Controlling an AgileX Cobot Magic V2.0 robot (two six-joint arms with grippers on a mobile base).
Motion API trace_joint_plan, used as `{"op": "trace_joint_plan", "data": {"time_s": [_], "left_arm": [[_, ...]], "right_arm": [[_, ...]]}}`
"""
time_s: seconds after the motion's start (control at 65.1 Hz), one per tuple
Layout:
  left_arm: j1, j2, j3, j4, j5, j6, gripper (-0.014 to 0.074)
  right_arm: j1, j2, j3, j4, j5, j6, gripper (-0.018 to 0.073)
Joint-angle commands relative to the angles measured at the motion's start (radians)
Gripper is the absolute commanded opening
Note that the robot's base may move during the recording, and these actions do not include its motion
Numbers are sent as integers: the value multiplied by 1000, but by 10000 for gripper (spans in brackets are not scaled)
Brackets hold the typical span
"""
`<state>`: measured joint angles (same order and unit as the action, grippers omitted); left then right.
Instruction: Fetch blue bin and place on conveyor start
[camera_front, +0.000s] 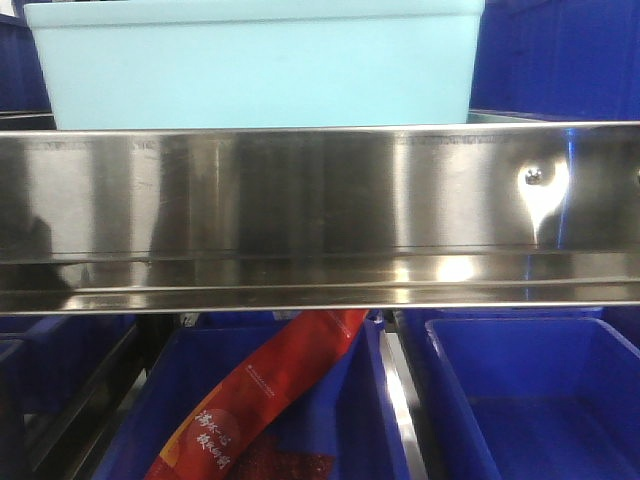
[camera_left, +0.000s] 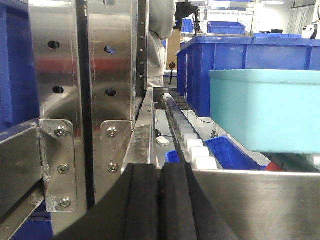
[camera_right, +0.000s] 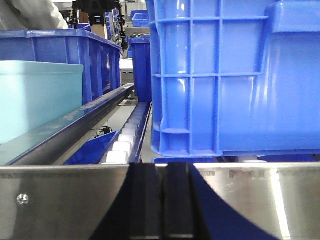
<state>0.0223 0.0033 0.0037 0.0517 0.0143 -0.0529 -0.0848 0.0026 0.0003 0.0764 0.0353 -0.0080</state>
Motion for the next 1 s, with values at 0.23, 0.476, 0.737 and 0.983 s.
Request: {"op": "trace_joint_plan", "data": {"time_s": [0.23,0.476,0.737,0.983], "left_arm": [[2,-3,-4,-114,-82,1,-111],[2,-3,-110,-60,-112,1,-85],[2,132,-459,15,258,1,353],[-6,347,-599,13,306,1,464]], "right_arm": [[4,-3,0,-6,-118,-5,-162],[4,-3,-224,-6,83,-5,-145],[4,163,-490,-6,213,-5,432],[31,349,-587,-6,190,-15,549]]}}
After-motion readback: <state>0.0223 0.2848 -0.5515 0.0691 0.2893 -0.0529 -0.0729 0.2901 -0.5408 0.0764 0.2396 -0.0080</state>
